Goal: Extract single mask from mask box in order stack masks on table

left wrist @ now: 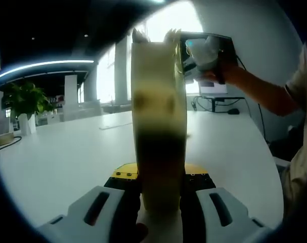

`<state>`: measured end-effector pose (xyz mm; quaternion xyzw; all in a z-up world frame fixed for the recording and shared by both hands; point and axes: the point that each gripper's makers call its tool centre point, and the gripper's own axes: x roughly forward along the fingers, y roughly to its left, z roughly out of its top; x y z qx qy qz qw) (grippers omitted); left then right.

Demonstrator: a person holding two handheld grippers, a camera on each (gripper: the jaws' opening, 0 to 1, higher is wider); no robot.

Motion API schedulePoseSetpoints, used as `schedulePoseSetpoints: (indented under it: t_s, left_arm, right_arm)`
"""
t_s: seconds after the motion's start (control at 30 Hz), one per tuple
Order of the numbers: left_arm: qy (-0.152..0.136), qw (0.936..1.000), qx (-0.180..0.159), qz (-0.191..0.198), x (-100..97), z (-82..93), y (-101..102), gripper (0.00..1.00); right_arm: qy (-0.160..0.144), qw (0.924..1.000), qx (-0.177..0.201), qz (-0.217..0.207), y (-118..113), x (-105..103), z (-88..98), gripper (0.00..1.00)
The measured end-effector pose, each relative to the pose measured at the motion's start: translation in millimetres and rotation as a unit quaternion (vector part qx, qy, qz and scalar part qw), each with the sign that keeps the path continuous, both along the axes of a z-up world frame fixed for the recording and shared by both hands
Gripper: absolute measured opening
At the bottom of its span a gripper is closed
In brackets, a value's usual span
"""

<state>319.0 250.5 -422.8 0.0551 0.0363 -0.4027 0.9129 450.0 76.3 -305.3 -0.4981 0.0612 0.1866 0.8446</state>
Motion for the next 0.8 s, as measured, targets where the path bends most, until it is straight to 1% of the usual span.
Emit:
schedulePoseSetpoints:
  t_s: [0.27, 0.3, 0.37, 0.47, 0.63, 0.8]
  left_arm:
    - [0.0, 1.0, 0.0, 0.0, 1.0, -0.2, 0.8, 0.2]
    - [0.0, 1.0, 0.0, 0.0, 1.0, -0.2, 0.8, 0.2]
    - [0.0, 1.0, 0.0, 0.0, 0.9, -0.2, 0.7, 0.2]
    - [0.0, 1.0, 0.0, 0.0, 1.0, -0.3, 0.7, 0.2]
    - [0.0, 1.0, 0.001, 0.001, 1.0, -0.4, 0.7, 0.2]
    - [0.0, 1.0, 0.001, 0.001, 1.0, -0.4, 0.6, 0.2]
  right_arm:
    - [0.003, 0.9996, -0.027, 0.011, 1.6, -17.1, -4.2, 0.0]
    - [0.005, 0.9995, -0.03, 0.013, 2.8, -24.1, -4.9, 0.0]
    - [0.012, 0.9992, -0.033, 0.018, 3.7, -29.4, -8.3, 0.0]
    - [0.027, 0.9984, -0.044, 0.023, 5.0, -45.1, -15.6, 0.0]
    - [0.049, 0.9977, -0.035, 0.031, 8.7, -62.8, -25.5, 0.0]
    - [0.06, 0.9972, -0.024, 0.036, 9.9, -70.2, -35.1, 0.0]
